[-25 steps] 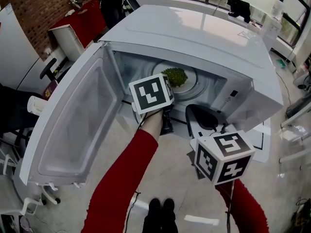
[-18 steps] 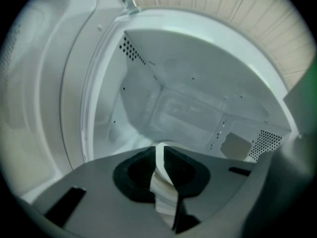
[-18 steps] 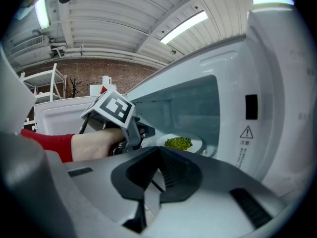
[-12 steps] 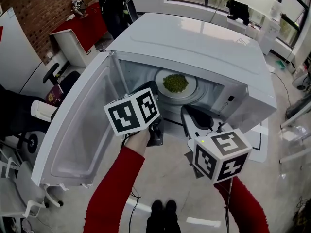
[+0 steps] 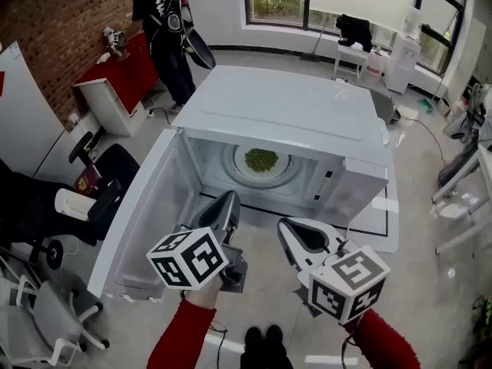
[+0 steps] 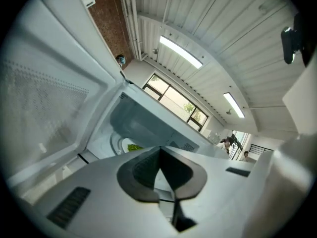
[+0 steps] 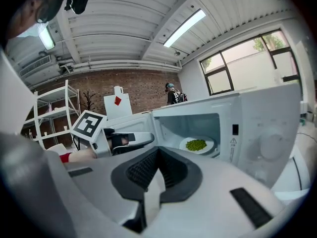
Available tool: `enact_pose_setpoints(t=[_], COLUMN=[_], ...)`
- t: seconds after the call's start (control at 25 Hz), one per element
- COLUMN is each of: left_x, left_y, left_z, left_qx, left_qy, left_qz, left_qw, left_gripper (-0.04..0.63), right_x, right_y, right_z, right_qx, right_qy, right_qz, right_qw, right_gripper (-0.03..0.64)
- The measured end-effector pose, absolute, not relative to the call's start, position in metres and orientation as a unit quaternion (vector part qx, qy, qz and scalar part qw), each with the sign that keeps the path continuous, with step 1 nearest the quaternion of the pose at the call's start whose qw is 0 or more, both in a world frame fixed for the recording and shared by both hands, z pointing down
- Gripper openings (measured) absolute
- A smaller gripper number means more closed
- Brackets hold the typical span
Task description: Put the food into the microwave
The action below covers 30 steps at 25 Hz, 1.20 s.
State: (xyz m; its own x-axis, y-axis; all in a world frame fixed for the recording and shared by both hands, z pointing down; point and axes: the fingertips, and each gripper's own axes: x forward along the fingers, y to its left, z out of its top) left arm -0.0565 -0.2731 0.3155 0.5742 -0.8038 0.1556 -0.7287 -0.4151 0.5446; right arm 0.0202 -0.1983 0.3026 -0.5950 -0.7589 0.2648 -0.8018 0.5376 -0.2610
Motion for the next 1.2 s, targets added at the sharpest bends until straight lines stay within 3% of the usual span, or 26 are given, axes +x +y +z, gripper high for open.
enact_pose_setpoints(t=[1.2], left_x=[-0.047], left_y=[-0.085], left_z=[0.292], left_qx=[0.888], left_qy=[-0.419], left_qz=[0.01], left_qw=[0.191], left_gripper=[0.009], right_x=[0.043], right_y=[-0.066], right_z=[0.282], right_qx=[0.447], right_qy=[-0.871], right_qz=[0.204], right_qw=[0.014], right_gripper=[0.014])
